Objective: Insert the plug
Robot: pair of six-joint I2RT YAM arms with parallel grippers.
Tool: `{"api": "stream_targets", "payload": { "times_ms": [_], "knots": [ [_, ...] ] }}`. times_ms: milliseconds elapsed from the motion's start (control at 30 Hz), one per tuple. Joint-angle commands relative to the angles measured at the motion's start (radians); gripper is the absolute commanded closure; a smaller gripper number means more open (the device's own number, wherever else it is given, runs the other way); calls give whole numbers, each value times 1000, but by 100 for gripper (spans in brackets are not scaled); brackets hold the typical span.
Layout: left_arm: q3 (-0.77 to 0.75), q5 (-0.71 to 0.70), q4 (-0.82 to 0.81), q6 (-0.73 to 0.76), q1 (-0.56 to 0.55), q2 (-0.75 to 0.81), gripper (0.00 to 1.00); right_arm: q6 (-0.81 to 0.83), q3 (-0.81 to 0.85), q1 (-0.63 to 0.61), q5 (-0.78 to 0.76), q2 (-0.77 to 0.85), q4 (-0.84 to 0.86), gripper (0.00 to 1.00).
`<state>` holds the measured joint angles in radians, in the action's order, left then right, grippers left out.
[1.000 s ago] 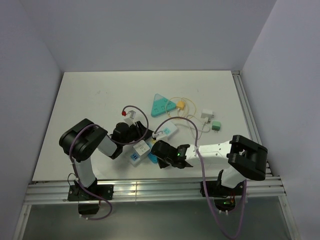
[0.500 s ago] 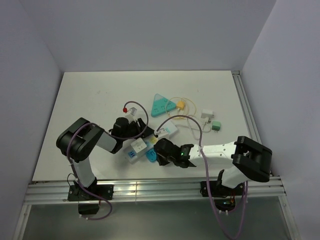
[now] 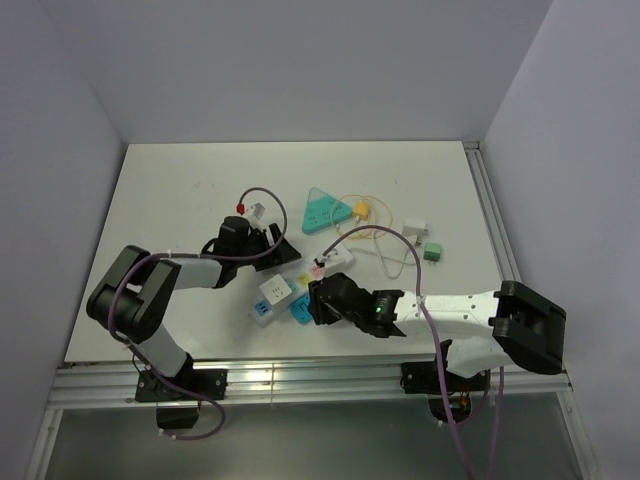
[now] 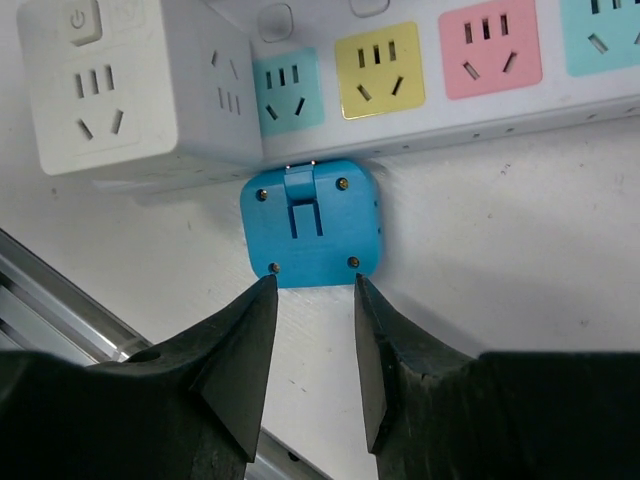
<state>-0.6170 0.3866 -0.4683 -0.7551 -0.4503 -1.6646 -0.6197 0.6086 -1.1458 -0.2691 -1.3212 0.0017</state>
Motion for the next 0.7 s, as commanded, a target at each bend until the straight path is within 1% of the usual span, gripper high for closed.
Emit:
{"api": "stream_targets", "payload": {
  "times_ms": [0,67,100,133,167,233,300,333,367,433,467,600,667],
  "knots": [
    [-58,-49,180,62,33,83,21,11,-6,4,-51,28,3,55],
    [-70,-80,232,65,42,144,17,14,6,6,-70,28,-31,55],
    [-75,-86,246,65,42,169,14,14,11,11,-73,28,-40,54],
    [-70,-94,266,62,41,193,13,14,16,15,-74,28,-48,54],
    [-67,-100,275,60,42,247,12,15,16,23,-61,28,-46,53],
    [-50,-120,327,53,41,301,9,21,22,52,-15,20,-48,52],
    [-29,-130,367,48,41,379,7,38,28,64,1,-4,-45,48],
    [-20,-140,385,46,41,406,6,46,28,66,8,-10,-40,43],
    [-7,-146,422,42,41,463,6,52,26,66,19,-19,-25,41],
    [31,-159,454,28,38,521,5,67,16,66,27,-24,-11,36],
    [42,-167,505,20,39,578,5,69,14,64,25,-29,-8,36],
    [127,-173,574,-26,38,724,4,61,13,69,-11,-45,-22,37],
    [158,-150,583,-41,35,808,4,48,13,89,-16,-55,-32,45]
  ]
}}
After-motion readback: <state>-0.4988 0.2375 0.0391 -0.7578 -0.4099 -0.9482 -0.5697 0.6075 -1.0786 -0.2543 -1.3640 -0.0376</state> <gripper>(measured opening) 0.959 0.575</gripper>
